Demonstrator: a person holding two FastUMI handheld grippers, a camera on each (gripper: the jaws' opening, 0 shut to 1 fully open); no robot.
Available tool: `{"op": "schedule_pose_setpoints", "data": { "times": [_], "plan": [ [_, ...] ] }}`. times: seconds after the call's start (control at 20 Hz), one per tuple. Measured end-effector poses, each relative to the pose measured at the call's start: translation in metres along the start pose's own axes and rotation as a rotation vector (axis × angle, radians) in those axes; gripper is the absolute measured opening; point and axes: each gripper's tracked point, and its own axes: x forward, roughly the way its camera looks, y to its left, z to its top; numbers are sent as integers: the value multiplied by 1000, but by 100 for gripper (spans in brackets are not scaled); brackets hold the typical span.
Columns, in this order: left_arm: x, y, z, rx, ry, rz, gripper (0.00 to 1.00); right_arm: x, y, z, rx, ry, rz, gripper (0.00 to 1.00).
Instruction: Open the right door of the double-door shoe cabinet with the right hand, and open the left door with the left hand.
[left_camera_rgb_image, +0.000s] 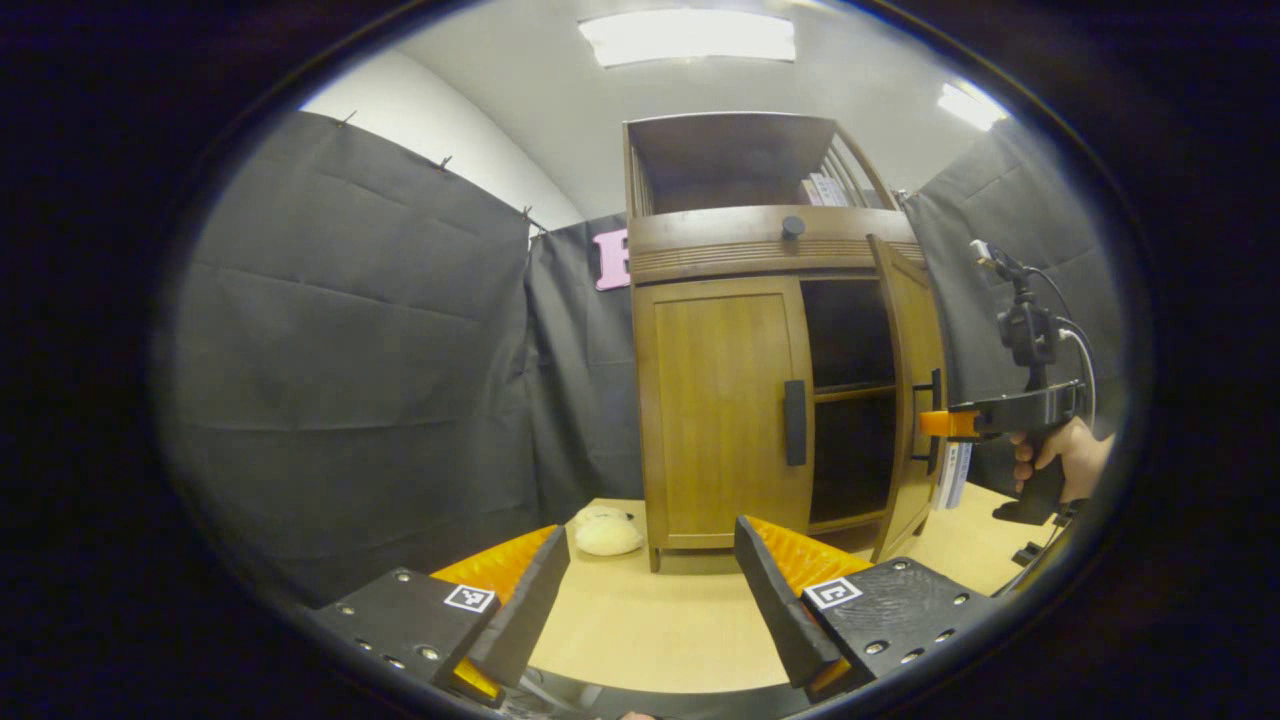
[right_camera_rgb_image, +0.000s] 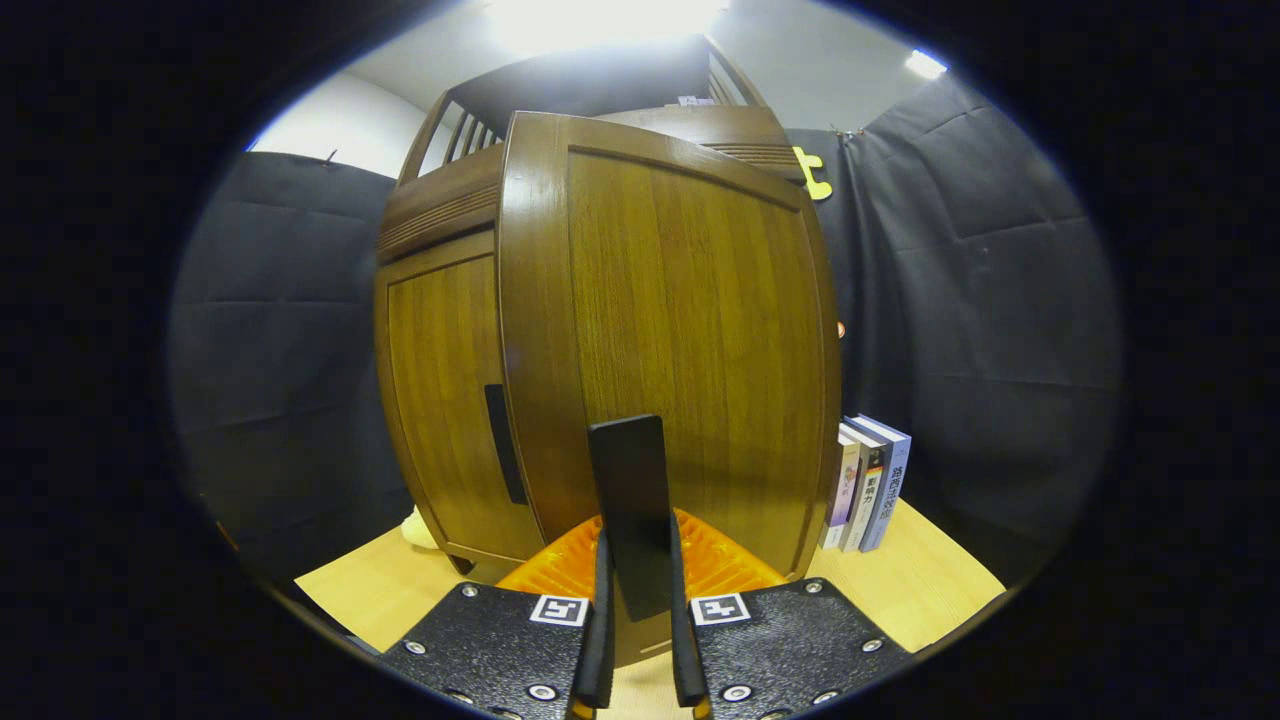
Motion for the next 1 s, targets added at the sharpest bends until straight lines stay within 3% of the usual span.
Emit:
{"op": "schedule_pose_setpoints", "data": {
  "times": [0.55, 0.6, 0.65, 0.85, 1.0],
  "plan": [
    [-2, -5, 5, -2, -11, -53, 100, -6, -7, 0, -1, -6, -32, 23],
    [-3, -5, 7, -2, -13, -61, 95, -7, -9, 0, -2, -6, -38, 23],
    [-3, -6, 8, -2, -14, -69, 100, -8, -10, 0, 0, -11, -45, 23],
    [-5, -10, 10, -10, -19, -96, 100, -8, -15, 1, 10, -18, -79, 23],
    [-8, -12, 19, -6, -33, -124, 100, -10, -21, 1, 0, -16, -107, 18]
  ]
}}
